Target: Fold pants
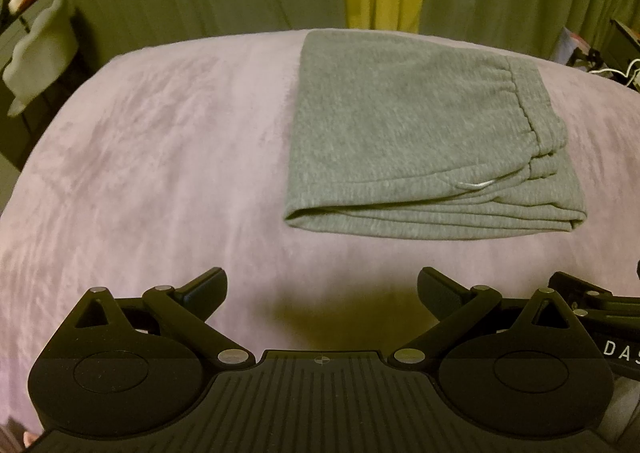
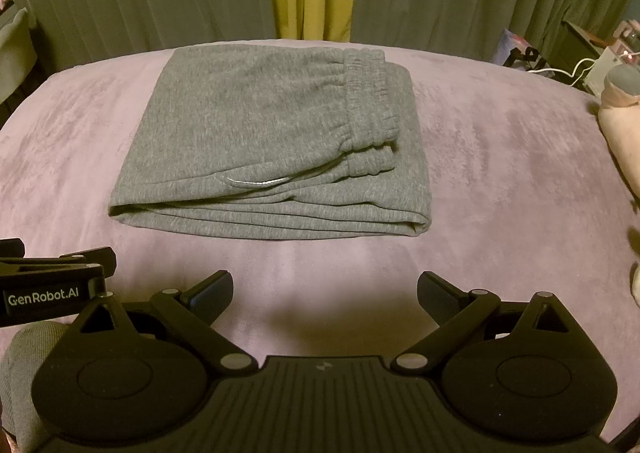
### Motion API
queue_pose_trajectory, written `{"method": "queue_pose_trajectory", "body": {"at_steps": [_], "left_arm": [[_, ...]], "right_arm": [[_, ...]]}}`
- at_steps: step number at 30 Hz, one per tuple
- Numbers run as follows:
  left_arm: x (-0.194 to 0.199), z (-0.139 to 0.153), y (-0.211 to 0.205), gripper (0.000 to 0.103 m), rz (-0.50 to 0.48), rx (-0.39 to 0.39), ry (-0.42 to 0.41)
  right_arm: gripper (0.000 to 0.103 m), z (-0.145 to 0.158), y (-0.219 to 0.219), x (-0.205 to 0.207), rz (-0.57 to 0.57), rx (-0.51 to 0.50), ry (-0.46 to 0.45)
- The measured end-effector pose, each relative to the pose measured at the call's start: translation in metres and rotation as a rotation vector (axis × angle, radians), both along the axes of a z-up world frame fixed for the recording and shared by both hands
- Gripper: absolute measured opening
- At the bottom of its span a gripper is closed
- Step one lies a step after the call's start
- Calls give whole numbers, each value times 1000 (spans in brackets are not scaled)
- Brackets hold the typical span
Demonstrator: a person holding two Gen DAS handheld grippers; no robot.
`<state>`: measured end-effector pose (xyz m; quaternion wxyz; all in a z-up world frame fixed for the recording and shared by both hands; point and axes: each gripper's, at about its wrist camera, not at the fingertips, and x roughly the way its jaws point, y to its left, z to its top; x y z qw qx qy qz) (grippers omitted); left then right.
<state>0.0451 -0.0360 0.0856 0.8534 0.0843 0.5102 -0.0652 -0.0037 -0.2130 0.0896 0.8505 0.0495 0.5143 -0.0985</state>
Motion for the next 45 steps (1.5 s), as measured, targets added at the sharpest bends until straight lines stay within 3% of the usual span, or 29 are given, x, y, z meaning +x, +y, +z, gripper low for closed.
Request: {"method": "queue_pose_trajectory", "body": {"at_steps": [45], "left_arm": [[1, -2, -5, 103, -18, -18, 19]], "right_arm": [[99, 0, -3, 1, -1, -3, 5]]}}
